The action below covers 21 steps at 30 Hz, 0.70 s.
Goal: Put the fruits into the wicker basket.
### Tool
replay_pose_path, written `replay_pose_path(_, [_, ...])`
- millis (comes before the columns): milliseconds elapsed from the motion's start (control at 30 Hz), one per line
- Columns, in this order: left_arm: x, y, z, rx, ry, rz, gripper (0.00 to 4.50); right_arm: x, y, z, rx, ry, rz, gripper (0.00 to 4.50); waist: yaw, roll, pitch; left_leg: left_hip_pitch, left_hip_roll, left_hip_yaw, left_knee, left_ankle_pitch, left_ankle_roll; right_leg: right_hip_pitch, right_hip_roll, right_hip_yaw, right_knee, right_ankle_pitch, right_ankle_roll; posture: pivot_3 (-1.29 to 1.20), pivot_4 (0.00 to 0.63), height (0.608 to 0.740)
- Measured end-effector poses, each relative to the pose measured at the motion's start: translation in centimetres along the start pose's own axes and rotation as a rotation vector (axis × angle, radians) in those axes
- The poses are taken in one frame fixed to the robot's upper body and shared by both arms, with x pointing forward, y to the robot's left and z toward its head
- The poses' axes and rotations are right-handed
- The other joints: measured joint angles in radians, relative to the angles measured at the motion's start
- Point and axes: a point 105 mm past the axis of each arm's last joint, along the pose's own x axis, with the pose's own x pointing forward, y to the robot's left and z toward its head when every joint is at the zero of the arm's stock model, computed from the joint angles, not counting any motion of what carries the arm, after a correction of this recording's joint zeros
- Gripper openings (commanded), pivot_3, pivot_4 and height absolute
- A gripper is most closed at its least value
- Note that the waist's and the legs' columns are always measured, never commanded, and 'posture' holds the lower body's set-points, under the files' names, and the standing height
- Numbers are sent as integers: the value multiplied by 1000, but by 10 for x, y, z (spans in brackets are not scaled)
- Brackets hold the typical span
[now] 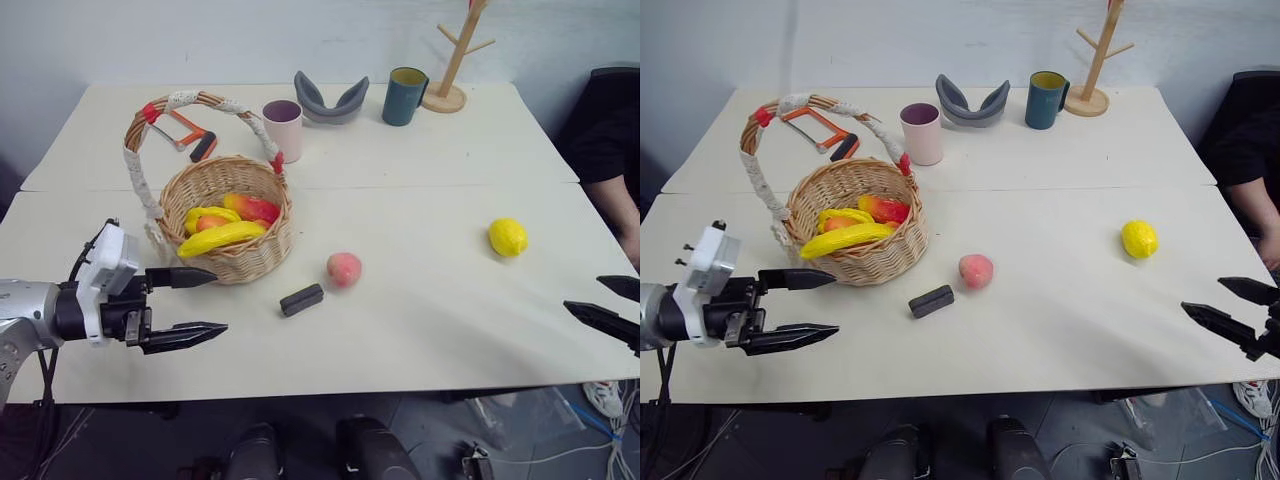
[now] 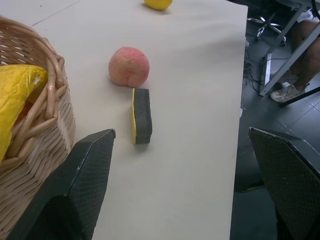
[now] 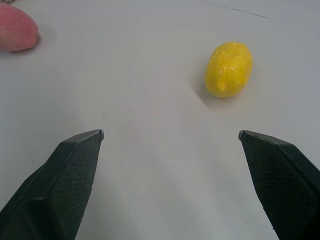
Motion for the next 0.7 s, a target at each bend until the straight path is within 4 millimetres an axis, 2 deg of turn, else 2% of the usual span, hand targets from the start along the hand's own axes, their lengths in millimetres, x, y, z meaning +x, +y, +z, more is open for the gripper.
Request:
replay_pose_path(333, [6,4,-5,43,32,20,4472,3,1,4,-28,5,1,4500,1,0,0,0,0,0,0,0,0,0,0,0,0,0,0,0,150,740])
replay_pose_path(467, [10,8,0,67,11,40,4472,4,2,5,-53,12,-3,4500,2,0,0,0,0,0,1,0,0,0,0,0,0,0,0,0,150,740])
replay_pose_path(600, [33,7,-5,51,-20,70,4472,8,10,11,-86,4,15,4500,3,0,0,0,0,0,1,0,0,1,1,1,1,1,2,0,150,740])
replay_pose_path(700, [53,14,-14,43,8,145,4472,14,31,17,-86,-23,93,4500,4,1,0,0,0,-1,1,4,-6,1,1,1,1,1,2,0,150,740])
